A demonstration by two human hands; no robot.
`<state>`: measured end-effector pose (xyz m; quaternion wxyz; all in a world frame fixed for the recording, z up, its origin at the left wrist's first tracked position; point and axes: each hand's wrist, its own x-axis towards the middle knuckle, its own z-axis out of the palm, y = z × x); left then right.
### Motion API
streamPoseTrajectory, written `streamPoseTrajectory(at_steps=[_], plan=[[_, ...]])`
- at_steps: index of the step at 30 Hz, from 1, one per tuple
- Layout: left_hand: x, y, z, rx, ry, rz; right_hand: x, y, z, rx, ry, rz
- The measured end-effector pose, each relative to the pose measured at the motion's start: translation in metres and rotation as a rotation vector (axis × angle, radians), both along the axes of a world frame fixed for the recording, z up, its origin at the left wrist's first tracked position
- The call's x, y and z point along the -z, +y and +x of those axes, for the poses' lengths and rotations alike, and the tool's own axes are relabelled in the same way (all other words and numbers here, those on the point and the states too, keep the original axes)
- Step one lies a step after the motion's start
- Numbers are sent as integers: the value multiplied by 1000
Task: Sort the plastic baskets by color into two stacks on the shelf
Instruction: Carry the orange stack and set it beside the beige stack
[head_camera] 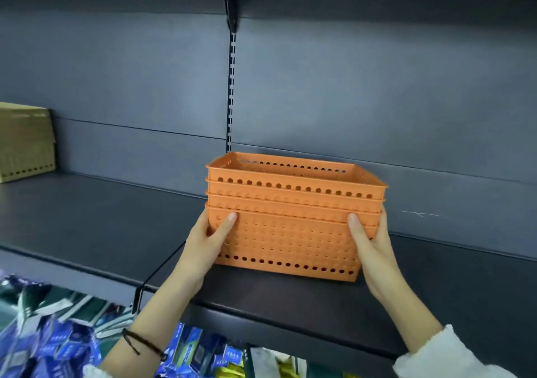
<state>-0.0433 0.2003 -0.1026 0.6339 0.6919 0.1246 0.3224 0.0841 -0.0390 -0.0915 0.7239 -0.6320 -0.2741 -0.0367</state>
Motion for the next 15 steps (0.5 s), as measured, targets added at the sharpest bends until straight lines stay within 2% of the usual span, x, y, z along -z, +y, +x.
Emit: streamPoseTrajectory(at_steps=[8,15], plan=[[-11,18,-63,-161,-82,20,-24,28,-46,-101,-56,57],[-9,76,-152,-329,-112,10,-28,113,-104,-254,-55,89]])
